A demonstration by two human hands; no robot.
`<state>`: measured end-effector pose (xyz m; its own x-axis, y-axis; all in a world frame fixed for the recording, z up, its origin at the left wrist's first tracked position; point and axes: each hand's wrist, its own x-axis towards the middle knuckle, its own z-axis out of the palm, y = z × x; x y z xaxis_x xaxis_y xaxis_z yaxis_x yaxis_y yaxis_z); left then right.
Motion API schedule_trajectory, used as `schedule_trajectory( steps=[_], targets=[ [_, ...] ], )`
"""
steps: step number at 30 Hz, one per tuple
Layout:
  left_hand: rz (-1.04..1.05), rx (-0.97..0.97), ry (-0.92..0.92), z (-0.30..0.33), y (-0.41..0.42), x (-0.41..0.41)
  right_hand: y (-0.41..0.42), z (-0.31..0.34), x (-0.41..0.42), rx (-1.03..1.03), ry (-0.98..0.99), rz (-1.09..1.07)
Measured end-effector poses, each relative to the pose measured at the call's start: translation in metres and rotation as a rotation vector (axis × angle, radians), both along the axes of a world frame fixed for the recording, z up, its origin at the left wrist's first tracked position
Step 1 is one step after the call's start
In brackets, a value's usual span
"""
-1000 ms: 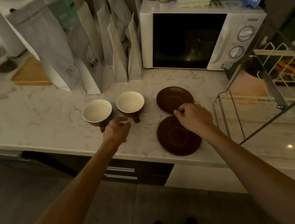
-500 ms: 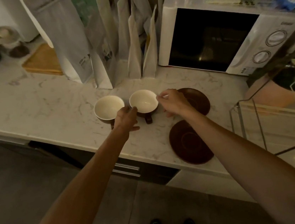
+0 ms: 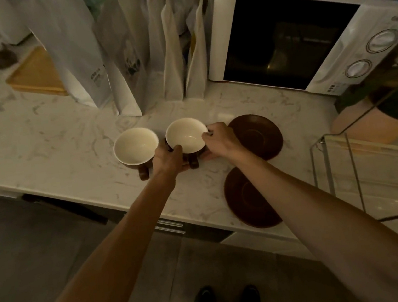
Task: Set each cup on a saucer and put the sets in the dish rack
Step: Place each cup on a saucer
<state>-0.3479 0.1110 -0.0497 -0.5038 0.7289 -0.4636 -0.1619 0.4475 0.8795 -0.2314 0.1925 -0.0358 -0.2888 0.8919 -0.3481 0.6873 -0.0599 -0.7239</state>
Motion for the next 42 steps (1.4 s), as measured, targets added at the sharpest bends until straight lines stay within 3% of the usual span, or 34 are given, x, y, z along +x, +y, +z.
schedule_trajectory(
  steps=[15,30,42],
  targets=[
    [-0.076,0.057,0.013,0.024,0.017,0.03,0.009,0.025,0.04,0.029,0.124,-0.097],
    [-0.331,0.034,0.03,0.026,0.053,0.097,0.009,0.028,0.121,0.078,0.032,-0.345],
    [-0.477,0.023,0.073,0.027,0.066,0.111,0.02,0.021,0.133,0.048,-0.012,-0.464]
  ],
)
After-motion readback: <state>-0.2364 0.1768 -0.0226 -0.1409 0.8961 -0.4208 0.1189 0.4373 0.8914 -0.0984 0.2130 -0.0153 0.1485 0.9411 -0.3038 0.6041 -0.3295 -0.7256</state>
